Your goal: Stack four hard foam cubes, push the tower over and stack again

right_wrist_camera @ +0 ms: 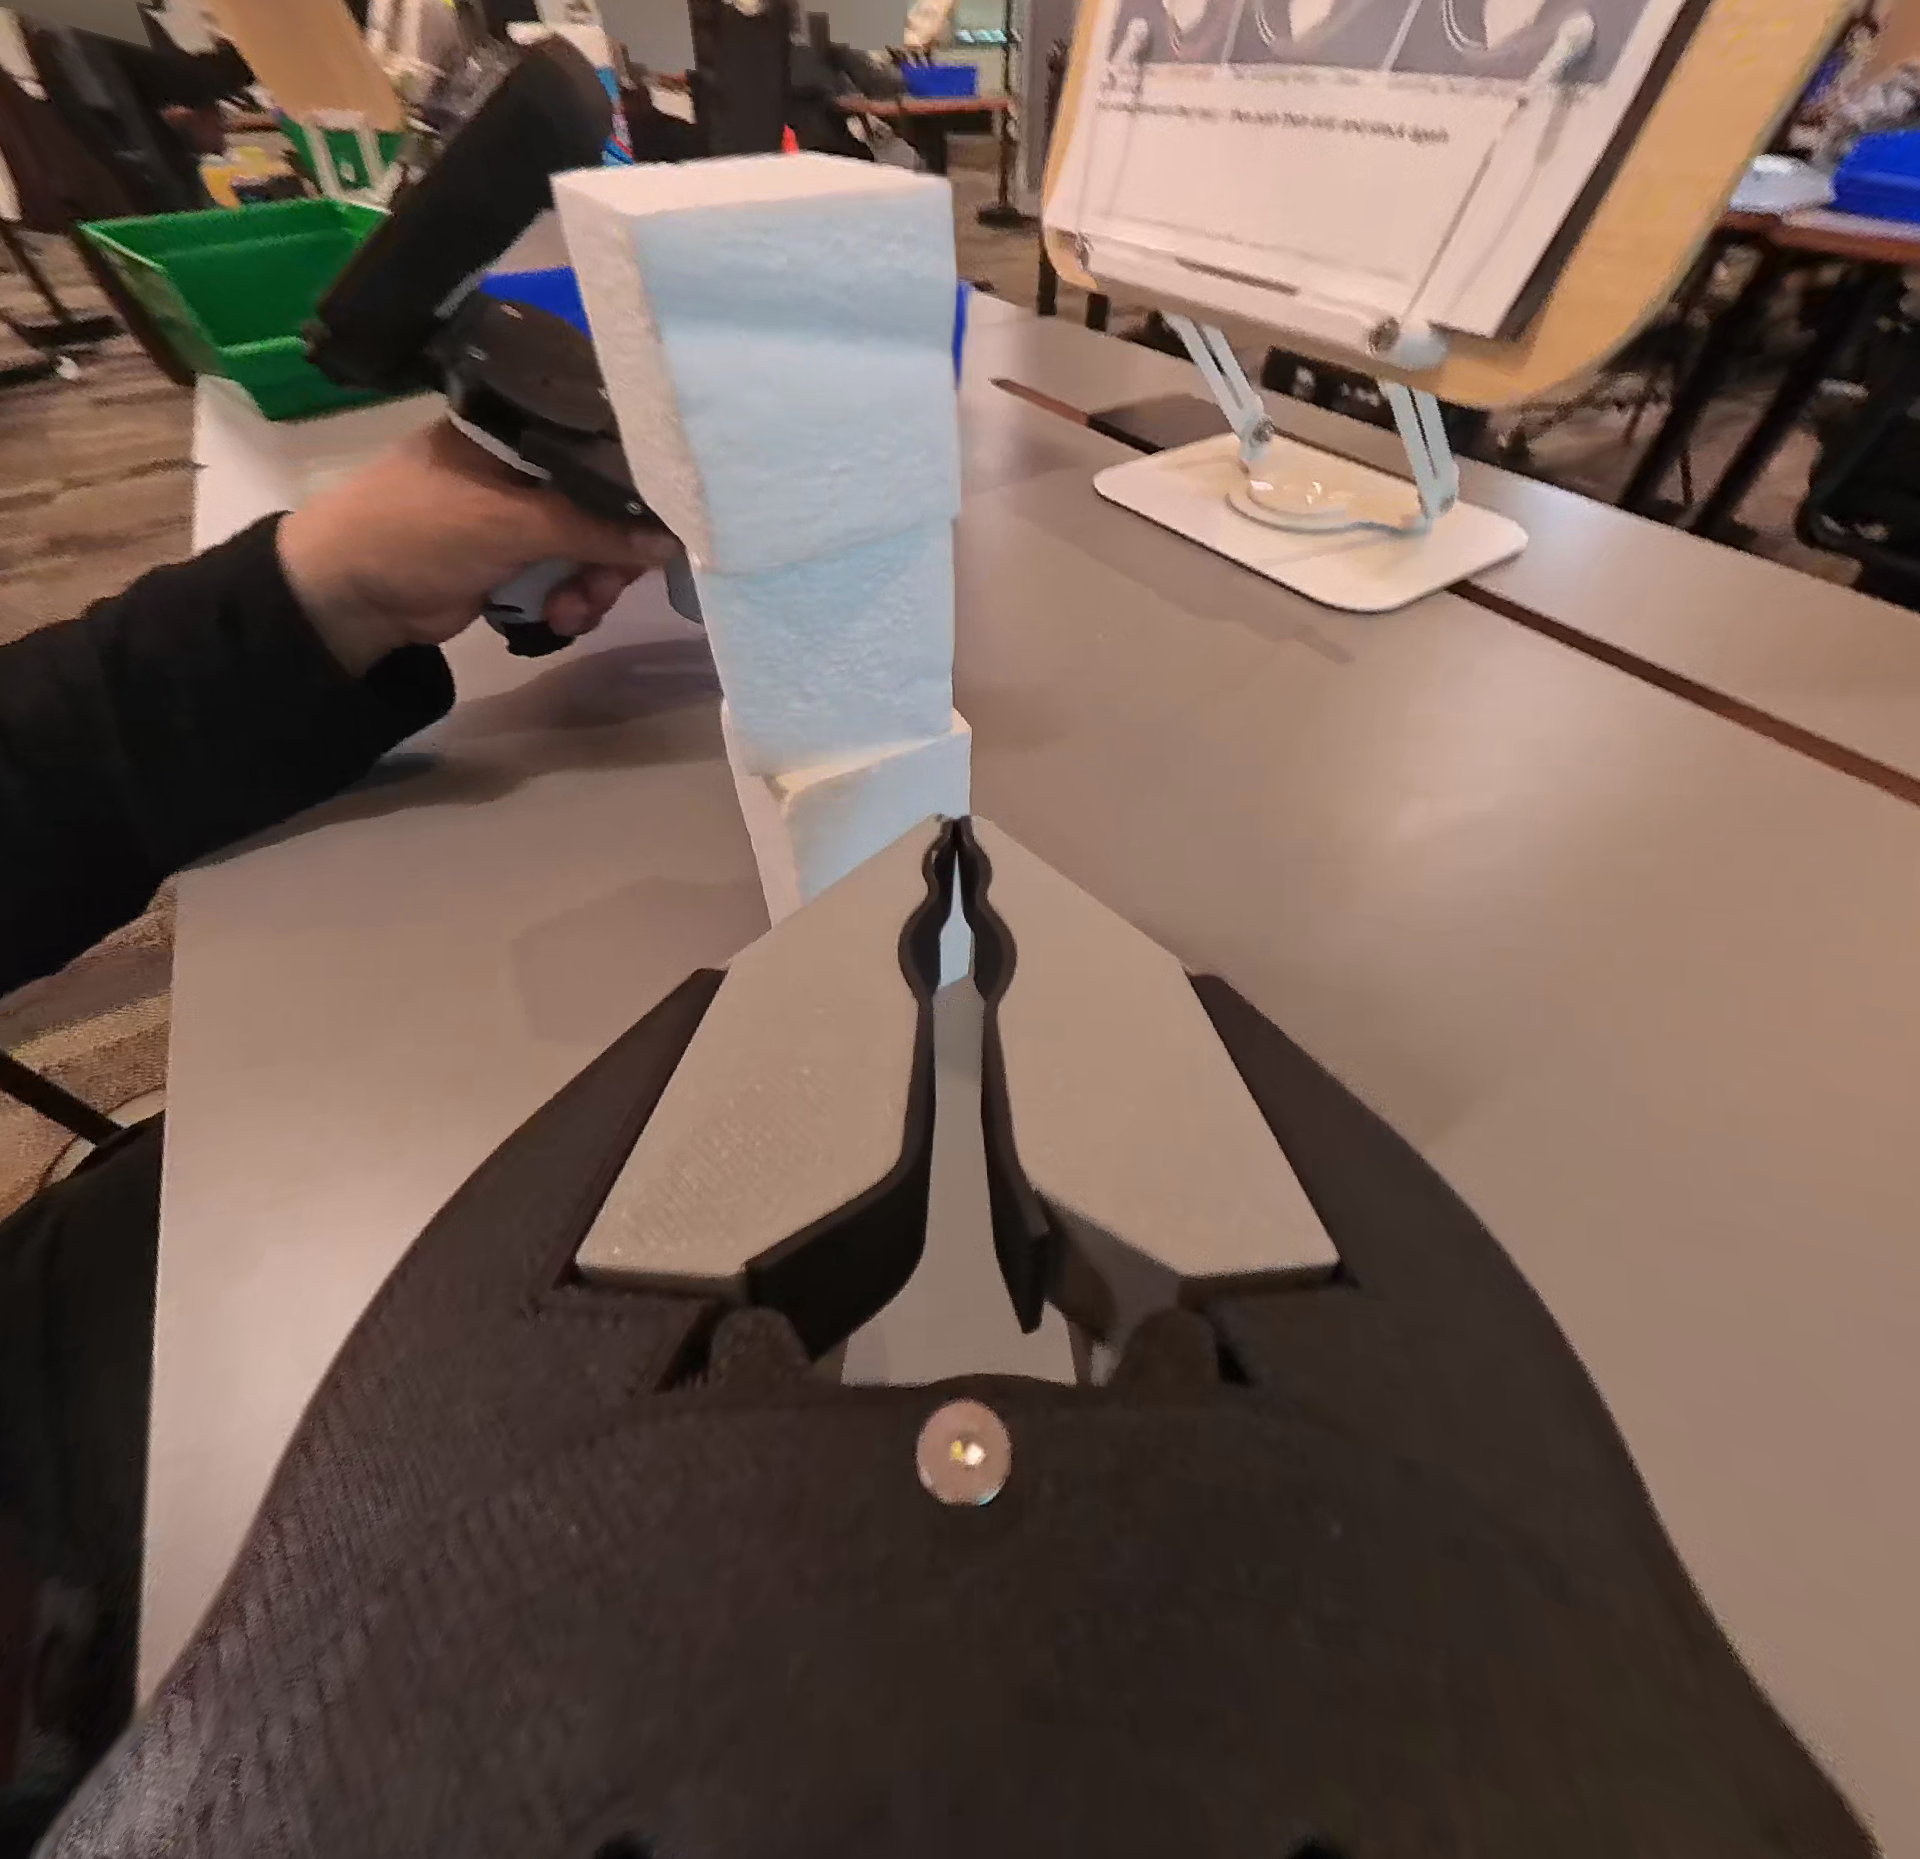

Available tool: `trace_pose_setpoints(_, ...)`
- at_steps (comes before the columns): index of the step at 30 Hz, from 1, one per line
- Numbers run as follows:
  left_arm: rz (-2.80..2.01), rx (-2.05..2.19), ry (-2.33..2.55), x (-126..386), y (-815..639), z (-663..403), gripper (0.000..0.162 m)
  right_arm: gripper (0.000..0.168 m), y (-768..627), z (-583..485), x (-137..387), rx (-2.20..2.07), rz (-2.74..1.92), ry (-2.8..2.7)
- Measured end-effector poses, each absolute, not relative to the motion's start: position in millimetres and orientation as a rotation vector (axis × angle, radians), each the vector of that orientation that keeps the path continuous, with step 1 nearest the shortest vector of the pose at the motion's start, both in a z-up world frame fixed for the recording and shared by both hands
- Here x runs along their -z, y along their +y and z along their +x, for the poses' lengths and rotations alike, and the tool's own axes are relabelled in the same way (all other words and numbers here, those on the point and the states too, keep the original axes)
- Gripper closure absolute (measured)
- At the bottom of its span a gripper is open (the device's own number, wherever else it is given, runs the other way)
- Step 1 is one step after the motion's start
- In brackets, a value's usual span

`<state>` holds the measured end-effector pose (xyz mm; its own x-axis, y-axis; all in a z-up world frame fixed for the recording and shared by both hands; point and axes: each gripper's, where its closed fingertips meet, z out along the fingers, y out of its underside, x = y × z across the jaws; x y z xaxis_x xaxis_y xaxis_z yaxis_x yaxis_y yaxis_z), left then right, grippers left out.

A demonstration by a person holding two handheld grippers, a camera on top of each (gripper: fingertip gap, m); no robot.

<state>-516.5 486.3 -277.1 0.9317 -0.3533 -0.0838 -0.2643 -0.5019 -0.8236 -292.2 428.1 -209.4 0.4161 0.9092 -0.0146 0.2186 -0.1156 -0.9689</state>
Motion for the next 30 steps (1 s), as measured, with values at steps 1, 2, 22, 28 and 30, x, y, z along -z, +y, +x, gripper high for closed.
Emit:
trace_pose_setpoints(1,-2.126,0.122,0.436,277,486,-517,0.160,0.168,428,-294,212,-0.789,-1.635,-1.005)
trace_pose_setpoints(2,-2.127,0.124,0.433,277,486,-517,0.160,0.168,428,-295,213,-0.765,-1.662,-0.993)
trace_pose_setpoints(22,-2.111,0.161,0.395,268,481,-527,0.152,0.168,427,-377,206,-0.507,-1.746,-1.098)
trace_pose_setpoints(28,-2.187,0.181,0.388,284,479,-532,0.151,0.168,426,-387,204,-0.525,-1.729,-1.115)
trace_pose_setpoints(30,-2.207,0.194,0.386,289,479,-532,0.151,0.168,428,-383,205,-0.525,-1.731,-1.108)
